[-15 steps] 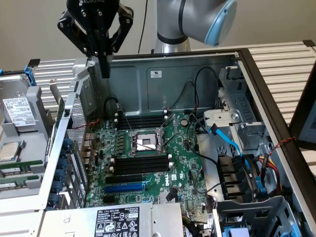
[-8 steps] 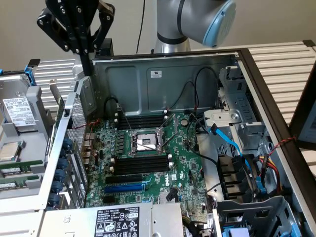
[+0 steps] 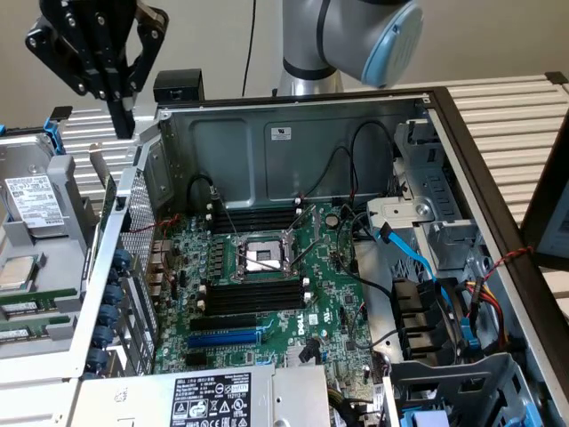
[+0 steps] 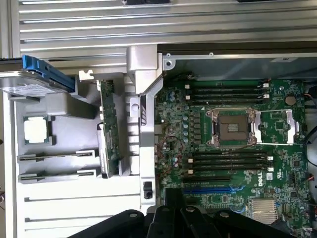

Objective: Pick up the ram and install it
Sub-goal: 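Reach for the ram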

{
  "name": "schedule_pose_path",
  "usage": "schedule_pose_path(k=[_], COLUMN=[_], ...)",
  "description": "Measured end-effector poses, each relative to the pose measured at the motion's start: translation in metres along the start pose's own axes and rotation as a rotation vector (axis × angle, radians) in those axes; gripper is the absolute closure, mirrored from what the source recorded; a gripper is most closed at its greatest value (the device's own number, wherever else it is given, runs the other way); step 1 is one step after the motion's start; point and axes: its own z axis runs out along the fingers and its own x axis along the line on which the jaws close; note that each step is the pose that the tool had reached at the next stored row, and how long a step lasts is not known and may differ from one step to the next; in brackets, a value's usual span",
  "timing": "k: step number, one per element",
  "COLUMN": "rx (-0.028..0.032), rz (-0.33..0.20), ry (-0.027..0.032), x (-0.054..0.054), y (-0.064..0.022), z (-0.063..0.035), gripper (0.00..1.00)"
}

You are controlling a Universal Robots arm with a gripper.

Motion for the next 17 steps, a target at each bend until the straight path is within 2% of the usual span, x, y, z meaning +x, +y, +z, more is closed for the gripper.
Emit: schedule_pose_path(k=[11, 17], rx=[0.0, 0.0004], rz=[0.0, 0.0], ry=[0.0003, 0.0051], x=[0.05, 0.071], y=[-0.0035, -0.0049], z=[0.0006, 0.0066], gripper=[0.89, 0.89])
